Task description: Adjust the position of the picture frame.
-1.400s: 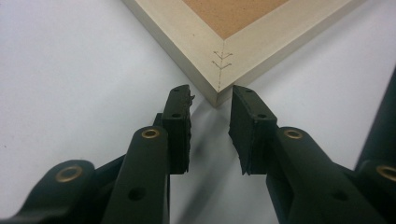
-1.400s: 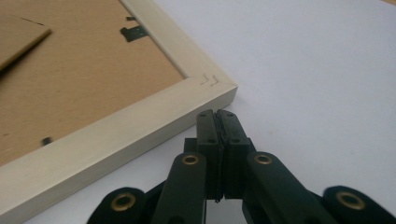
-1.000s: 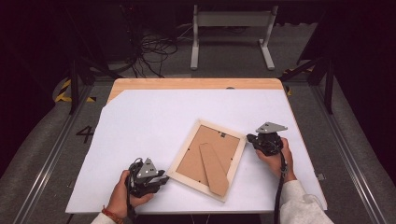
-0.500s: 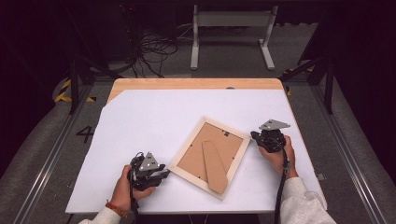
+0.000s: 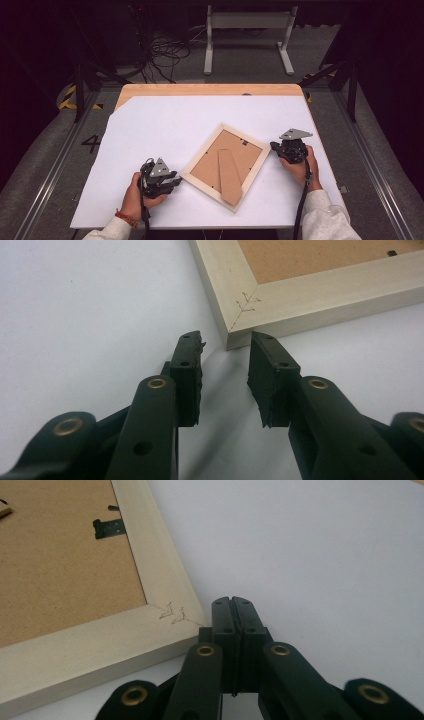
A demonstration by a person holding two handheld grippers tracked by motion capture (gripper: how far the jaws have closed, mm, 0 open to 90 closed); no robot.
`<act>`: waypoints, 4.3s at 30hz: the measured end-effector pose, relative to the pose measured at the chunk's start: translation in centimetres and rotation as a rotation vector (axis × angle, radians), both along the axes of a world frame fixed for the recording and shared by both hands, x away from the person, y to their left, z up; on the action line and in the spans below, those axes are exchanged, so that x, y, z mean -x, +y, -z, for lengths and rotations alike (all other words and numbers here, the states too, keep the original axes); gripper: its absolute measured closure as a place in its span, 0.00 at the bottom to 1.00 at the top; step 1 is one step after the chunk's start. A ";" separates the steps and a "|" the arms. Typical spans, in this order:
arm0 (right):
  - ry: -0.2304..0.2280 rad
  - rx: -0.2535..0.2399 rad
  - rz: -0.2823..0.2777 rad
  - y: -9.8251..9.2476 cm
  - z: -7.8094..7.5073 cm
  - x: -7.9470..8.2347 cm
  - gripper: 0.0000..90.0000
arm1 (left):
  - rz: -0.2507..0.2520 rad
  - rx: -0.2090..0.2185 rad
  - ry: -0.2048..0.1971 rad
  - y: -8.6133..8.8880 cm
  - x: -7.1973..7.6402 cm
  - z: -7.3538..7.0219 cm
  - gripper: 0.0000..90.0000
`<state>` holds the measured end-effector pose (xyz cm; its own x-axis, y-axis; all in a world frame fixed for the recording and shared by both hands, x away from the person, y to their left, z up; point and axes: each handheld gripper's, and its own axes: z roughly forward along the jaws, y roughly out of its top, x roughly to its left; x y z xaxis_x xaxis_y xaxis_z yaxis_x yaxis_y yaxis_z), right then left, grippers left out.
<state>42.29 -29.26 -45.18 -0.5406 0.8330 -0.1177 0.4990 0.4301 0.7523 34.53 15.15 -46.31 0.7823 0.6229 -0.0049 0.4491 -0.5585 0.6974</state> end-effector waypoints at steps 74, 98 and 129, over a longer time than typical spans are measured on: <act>0.043 -0.014 -0.159 2.3 0.5 12.2 1.00 | 0.015 0.003 0.038 -0.7 -5.8 -0.4 0.99; 0.085 -0.043 -0.226 2.7 0.4 12.2 1.00 | -0.027 0.000 0.015 -1.5 -7.4 -0.3 0.97; 0.010 -0.079 -0.202 2.1 -0.2 12.9 0.81 | 0.077 0.060 -0.027 1.0 -3.8 -2.6 0.80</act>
<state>29.42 -27.18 -44.96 -0.6983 0.7140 -0.0500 0.4160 0.4617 0.7834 38.31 16.12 -43.72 0.8279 0.5606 -0.0181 0.3870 -0.5476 0.7419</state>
